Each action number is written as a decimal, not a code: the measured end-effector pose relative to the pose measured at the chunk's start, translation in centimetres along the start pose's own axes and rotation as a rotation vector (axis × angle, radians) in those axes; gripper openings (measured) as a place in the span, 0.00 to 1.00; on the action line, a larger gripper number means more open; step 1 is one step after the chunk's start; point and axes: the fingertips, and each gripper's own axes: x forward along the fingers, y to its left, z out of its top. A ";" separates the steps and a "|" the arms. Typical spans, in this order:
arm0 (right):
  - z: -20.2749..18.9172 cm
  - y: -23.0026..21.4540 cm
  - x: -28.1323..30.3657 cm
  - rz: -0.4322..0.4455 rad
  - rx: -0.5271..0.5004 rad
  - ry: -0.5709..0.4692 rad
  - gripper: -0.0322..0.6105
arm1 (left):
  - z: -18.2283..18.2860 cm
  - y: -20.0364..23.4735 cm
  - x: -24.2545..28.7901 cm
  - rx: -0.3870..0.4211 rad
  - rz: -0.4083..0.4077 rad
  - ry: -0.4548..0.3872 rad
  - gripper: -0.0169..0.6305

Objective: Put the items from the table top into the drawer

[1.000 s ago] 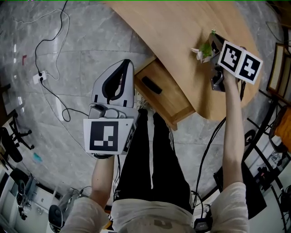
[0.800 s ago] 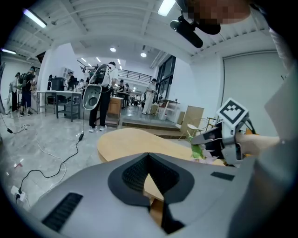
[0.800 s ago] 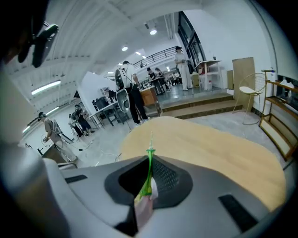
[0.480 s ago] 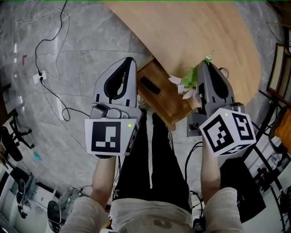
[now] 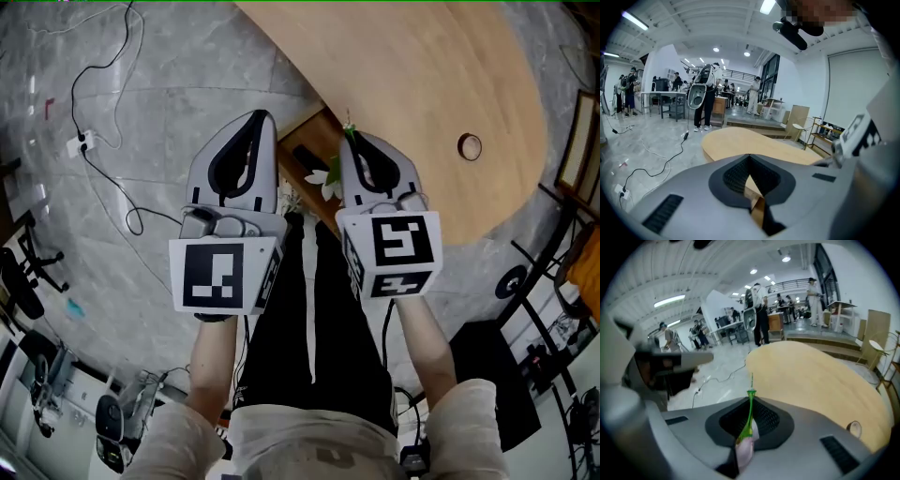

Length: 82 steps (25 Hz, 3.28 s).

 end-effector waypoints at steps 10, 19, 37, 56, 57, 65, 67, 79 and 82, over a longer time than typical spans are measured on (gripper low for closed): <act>-17.0 0.8 12.7 -0.031 -0.452 0.434 0.09 | -1.5 2.8 -0.5 0.006 0.052 0.019 0.04; -19.4 -0.5 14.2 -0.052 -0.458 0.498 0.30 | -2.4 2.3 -1.1 -0.003 0.048 0.029 0.04; -4.5 -0.2 5.0 -0.023 0.018 -0.068 0.06 | -1.3 -1.6 0.0 0.019 -0.036 0.008 0.04; 1.5 -17.0 -12.7 -0.352 0.262 -0.418 0.15 | 4.1 -19.4 5.2 0.134 -0.361 -0.062 0.04; -0.3 -18.5 -11.4 -0.362 0.295 -0.367 0.38 | 3.9 -19.9 5.1 0.139 -0.374 -0.056 0.04; -12.8 -27.8 -3.1 -0.432 0.374 0.006 0.53 | -0.4 -21.6 6.0 0.175 -0.441 0.032 0.04; -13.8 -27.8 -2.4 -0.426 0.330 0.051 0.53 | -1.7 -21.6 6.0 0.179 -0.443 0.061 0.04; -14.0 -27.8 -2.4 -0.444 0.302 0.046 0.52 | -2.5 -21.0 6.3 0.220 -0.445 0.091 0.04; -13.9 -28.0 -2.6 -0.453 0.297 0.038 0.43 | -2.4 -21.0 6.3 0.216 -0.440 0.088 0.04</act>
